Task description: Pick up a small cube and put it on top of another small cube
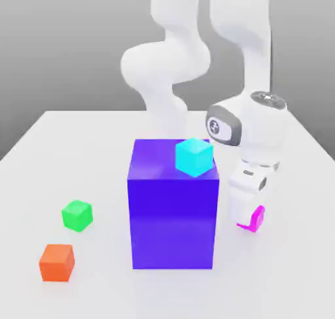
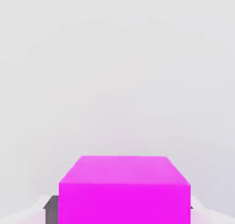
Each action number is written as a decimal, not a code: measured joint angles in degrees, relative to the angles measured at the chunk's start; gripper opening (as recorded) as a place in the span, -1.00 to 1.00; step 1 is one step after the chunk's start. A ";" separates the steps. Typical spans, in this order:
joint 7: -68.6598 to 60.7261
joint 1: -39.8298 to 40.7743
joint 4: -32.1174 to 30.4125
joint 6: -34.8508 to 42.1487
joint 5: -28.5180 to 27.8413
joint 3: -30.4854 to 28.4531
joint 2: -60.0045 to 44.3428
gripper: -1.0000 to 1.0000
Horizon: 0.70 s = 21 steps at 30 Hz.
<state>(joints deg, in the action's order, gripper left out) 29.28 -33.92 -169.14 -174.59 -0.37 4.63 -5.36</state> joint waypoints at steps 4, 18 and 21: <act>-1.03 -0.55 -1.57 6.28 1.89 0.30 7.76 -1.00; -3.44 19.62 21.47 15.19 -27.55 -10.31 1.77 -1.00; -6.20 26.42 24.15 17.47 -32.55 -14.05 2.55 -1.00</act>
<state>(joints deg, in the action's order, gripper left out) 23.08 -7.49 -144.99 -157.12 -32.92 -9.42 -2.81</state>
